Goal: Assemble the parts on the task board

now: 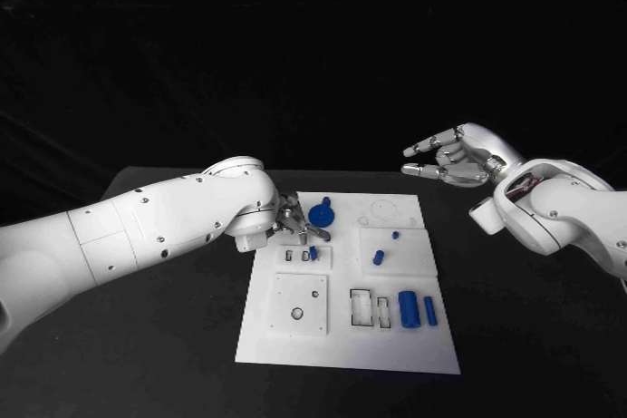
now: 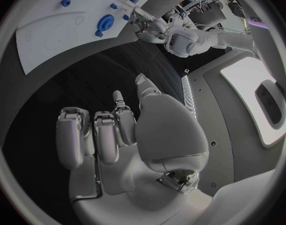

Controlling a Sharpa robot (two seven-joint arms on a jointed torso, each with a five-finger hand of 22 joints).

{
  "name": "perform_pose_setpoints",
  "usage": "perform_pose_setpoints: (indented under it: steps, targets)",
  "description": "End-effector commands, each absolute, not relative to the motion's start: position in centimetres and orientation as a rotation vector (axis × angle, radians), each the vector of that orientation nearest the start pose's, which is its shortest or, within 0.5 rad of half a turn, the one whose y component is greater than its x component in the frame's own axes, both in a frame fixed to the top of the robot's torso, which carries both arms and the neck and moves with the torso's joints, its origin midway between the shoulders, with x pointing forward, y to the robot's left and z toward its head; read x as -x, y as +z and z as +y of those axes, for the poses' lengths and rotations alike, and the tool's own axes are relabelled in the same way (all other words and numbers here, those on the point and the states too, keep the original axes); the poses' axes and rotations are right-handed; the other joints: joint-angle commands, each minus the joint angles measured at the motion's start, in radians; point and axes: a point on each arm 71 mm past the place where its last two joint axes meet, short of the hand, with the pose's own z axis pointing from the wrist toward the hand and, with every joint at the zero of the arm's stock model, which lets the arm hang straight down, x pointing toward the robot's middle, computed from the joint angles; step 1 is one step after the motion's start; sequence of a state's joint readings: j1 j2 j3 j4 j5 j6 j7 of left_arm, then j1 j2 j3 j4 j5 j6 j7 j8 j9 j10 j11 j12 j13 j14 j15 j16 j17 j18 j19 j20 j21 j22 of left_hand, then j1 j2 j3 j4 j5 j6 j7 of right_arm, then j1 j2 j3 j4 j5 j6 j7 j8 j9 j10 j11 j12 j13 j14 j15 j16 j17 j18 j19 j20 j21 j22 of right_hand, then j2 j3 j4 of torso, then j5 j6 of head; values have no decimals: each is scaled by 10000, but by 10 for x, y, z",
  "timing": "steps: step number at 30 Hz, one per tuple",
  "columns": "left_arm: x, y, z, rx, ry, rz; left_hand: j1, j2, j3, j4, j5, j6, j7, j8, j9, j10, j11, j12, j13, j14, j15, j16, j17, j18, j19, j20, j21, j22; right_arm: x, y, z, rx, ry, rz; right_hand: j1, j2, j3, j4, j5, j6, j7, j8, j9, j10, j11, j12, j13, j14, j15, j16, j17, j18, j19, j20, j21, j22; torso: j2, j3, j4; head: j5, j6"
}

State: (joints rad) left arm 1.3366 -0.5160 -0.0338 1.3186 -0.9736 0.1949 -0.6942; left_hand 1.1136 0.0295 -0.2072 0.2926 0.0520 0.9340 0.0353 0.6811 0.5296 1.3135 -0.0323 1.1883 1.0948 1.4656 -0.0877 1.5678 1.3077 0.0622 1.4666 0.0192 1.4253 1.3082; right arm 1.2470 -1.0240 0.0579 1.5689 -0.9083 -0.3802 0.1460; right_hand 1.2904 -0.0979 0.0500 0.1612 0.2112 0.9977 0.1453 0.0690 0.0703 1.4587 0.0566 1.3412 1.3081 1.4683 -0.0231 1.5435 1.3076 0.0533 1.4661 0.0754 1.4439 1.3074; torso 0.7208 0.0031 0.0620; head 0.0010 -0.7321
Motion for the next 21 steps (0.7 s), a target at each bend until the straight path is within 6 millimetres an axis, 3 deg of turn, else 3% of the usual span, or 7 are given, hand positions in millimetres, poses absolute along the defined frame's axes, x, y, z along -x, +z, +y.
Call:
perform_pose_setpoints:
  steps: [1,21]
  targets:
    - [-522,-177,119,1587,-1843,24127,17,129,-33,-26,-21,-88,-9,47,25,73,-25,55,17,1052,-81,30,2631,-141,373,-77,54,94,-491,-113,-276,-3042,9693,14808,80,26,-30,-39,54,-43,-18,22,8,-86,2,-35,1152,882,43,-35,2036,13,18,74,-54,-4,4,-5,2,1,-32]
    - [-523,-185,112,1194,-1492,24534,281,229,81,-37,-7,-149,-21,164,190,113,-34,126,92,1052,-85,30,2631,-163,399,-77,132,232,-493,-115,-275,-3051,9685,14917,105,76,-50,-67,211,-49,-20,19,7,-90,0,-42,1142,880,38,-44,2024,17,9,70,-71,-30,7,3,8,15,-139]
